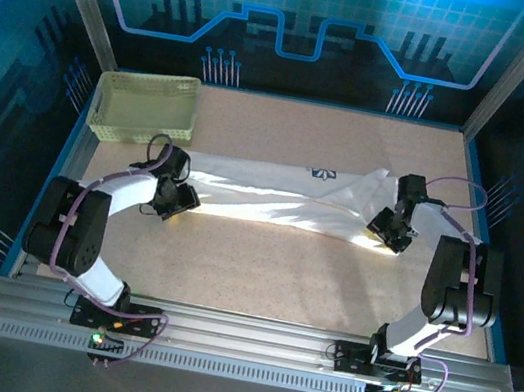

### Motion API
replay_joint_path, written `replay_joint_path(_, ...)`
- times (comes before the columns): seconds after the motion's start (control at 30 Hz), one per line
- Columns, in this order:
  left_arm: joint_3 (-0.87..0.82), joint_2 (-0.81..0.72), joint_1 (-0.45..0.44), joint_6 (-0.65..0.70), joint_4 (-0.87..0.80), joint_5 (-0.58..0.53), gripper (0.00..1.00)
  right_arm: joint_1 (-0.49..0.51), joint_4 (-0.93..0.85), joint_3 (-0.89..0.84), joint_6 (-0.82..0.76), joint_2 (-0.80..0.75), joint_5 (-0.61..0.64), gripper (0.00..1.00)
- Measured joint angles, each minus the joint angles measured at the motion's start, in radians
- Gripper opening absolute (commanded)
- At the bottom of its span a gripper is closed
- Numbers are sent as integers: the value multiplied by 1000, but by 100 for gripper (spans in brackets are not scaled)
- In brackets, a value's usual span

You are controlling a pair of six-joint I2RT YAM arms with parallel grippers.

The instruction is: Fold the inside-out t-shirt

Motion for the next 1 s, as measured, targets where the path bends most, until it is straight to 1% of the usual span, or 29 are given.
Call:
replay_joint_path(0.1, 4, -55, -2, 8, -31, -66, 54, -3, -19, 8, -13, -40, 24, 55)
replay_joint_path(0.2, 42, -140, -31, 28, -83, -152, 55, -3, -47, 44, -33, -96, 63, 65)
replay_joint_path(0.23, 61, -163, -42, 34, -91, -177, 56, -4, -53, 58, -37, -109, 75, 67)
replay_joint_path(0.27, 85, -181, -55, 43, -95, -195, 56, -8, -57, 77, -47, -122, 83, 73)
replay_joint_path(0.33, 132, -182, -71, 62, -89, -196, 56, -26, -58, 114, -71, -126, 80, 82)
replay_joint_path(0.4, 163, -163, -80, 72, -81, -189, 56, -39, -54, 138, -87, -118, 80, 87)
replay_joint_path(0.43, 192, -126, -85, 80, -77, -171, 56, -45, -60, 160, -98, -100, 79, 88)
replay_joint_path(0.57, 273, 48, -97, 87, -42, -105, 57, -48, -64, 279, -138, 47, 64, 91)
replay_joint_path(0.7, 290, 172, -92, 86, -27, -68, 57, -48, -73, 348, -166, 179, 52, 91)
replay_joint_path(0.83, 290, 226, -66, 86, -27, -40, 57, -51, -102, 395, -190, 260, 42, 92)
replay_joint_path(1.0, 290, 232, -35, 85, -10, -22, 57, -55, -112, 432, -212, 309, 22, 93)
